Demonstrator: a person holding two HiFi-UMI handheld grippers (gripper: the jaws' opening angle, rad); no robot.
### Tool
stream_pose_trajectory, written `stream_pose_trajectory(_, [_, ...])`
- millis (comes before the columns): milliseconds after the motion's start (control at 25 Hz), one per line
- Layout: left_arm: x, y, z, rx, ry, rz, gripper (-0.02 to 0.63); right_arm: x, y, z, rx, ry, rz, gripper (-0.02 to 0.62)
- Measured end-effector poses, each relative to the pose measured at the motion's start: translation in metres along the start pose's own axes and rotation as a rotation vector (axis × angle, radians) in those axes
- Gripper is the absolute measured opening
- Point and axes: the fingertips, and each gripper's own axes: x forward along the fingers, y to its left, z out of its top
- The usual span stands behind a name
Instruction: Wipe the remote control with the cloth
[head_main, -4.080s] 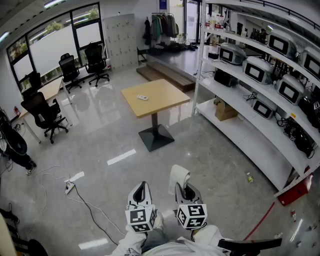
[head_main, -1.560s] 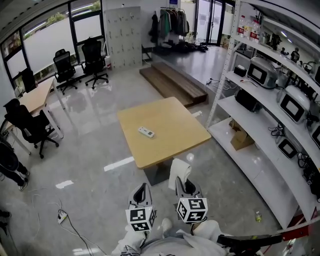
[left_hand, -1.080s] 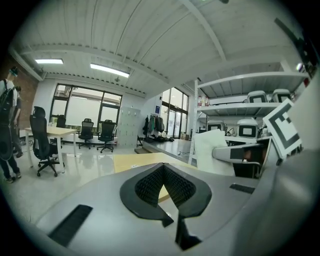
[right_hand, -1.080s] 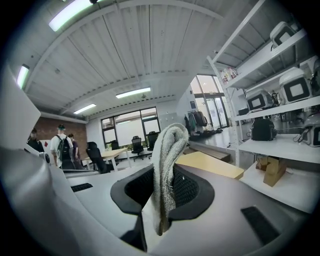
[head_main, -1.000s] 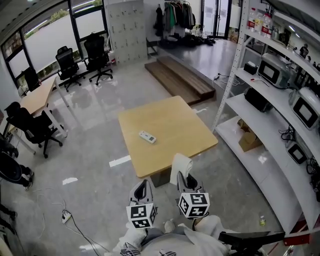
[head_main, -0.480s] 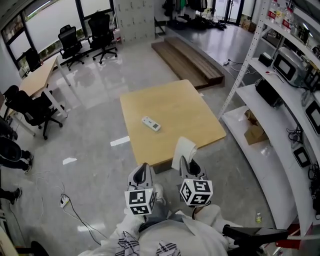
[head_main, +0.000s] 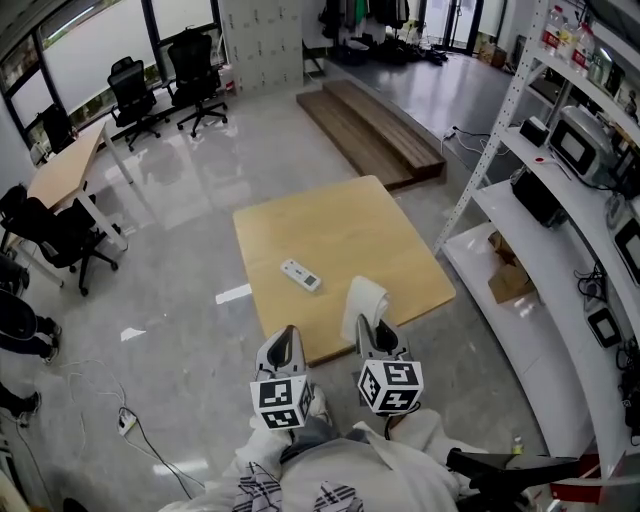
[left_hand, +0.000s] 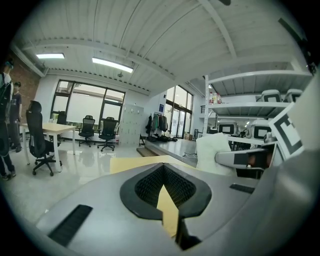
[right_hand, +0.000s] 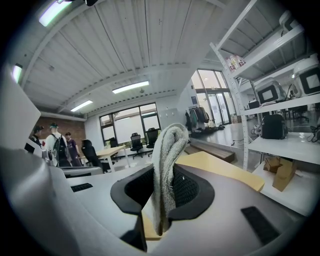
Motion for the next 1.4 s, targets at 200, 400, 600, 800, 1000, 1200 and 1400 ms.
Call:
stream_pose_trajectory(200, [0.035,0.018,0.014,-0.008,-0.004,0.002,0.002,0.039,-0.004,0.014,-0.008,0.002,-0.004,0.089])
stream_pose_trajectory(400, [0.07,0.041,0.024,-0.023,-0.001,0.007,0.002,0.08,-0.004,0.025,-0.016,0.006,-0.006,0.089])
stream_pose_trajectory(600, [0.107,0.061,0.031,-0.023,0.003,0.002,0.002,0.12,-0.003,0.031,-0.014,0.01,-0.006,0.089])
stream_pose_trajectory(800, [0.138,0.076,0.028,-0.027,0.026,0.004,0.002,0.144,-0.01,0.028,0.0,0.026,-0.019,0.089])
stream_pose_trajectory(1000, [0.153,0.069,-0.001,-0.043,0.126,0.016,0.002,0.157,-0.03,0.007,0.026,0.107,-0.033,0.089])
stream_pose_trajectory(1200, [0.168,0.065,-0.021,-0.038,0.173,-0.01,0.002,0.167,-0.032,-0.002,0.016,0.151,-0.004,0.089])
stream_pose_trajectory(1400, [0.196,0.066,-0.032,0.231,0.243,-0.34,0.031,0.171,-0.034,-0.018,0.032,0.201,0.001,0.089])
